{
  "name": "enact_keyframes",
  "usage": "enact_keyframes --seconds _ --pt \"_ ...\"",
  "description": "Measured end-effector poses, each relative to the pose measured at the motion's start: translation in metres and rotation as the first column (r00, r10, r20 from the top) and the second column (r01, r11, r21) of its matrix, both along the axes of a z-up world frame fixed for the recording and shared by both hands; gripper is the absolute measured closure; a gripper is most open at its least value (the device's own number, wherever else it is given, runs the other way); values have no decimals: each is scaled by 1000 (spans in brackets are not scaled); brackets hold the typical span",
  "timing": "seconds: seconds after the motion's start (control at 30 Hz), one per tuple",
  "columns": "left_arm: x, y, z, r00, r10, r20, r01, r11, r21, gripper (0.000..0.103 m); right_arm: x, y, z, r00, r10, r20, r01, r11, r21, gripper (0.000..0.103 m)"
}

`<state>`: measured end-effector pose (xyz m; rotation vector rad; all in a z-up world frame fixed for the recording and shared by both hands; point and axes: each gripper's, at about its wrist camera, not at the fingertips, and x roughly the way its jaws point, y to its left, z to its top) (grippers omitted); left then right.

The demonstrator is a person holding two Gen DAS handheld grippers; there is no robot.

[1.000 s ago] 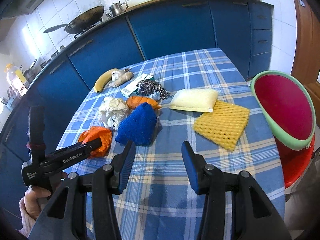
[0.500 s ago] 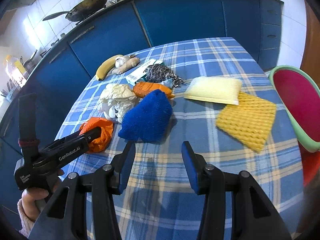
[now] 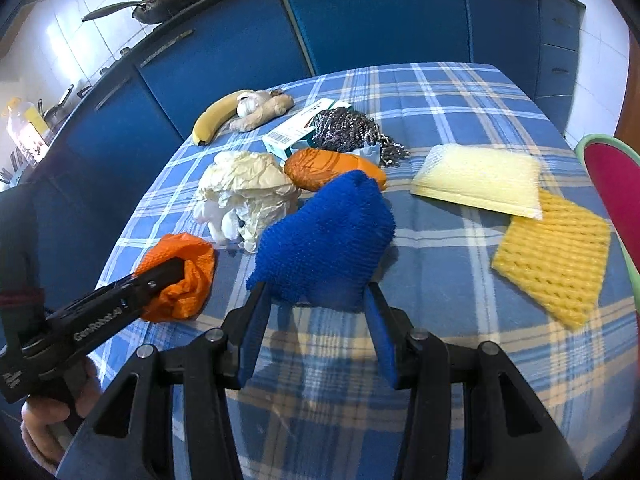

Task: Collect trash
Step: 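Grasp the blue knit mitten with the right tool while the left tool holds the orange bag, then lift and carry the orange bag and blue mitten in both tools over the red bucket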

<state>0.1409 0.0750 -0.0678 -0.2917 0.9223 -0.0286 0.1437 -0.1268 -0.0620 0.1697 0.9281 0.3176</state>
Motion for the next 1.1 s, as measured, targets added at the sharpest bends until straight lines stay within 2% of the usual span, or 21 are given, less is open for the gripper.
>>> enact_keyframes --seconds 0.23,0.4,0.5,0.6,0.8,0.97,1.1 --pt "-4 2 7 1000 -7 25 7 1000 -21 89 5 5 -4 1000 -3 21 3 1000 -26 56" --pt "-9 2 16 998 -12 56 13 1000 -24 90 5 3 -6 999 -18 29 19 999 -38 81" --pt "-13 1 21 998 -13 67 15 1000 -27 90 3 1 -7 1000 -15 27 16 999 -33 91" --pt "-16 -1 25 997 -18 76 21 999 -31 90 -4 0 -6 999 -9 41 10 999 -42 94" --pt "-24 -4 38 994 -20 106 23 999 -26 90 -22 -8 5 998 -5 64 5 1000 1 94" --pt "-31 -8 48 991 -29 128 31 999 -17 90 -43 -18 24 993 -10 114 7 1000 20 94" --pt "-36 -14 56 989 -43 144 45 999 -13 90 -58 -21 37 988 -7 156 6 1000 2 94"
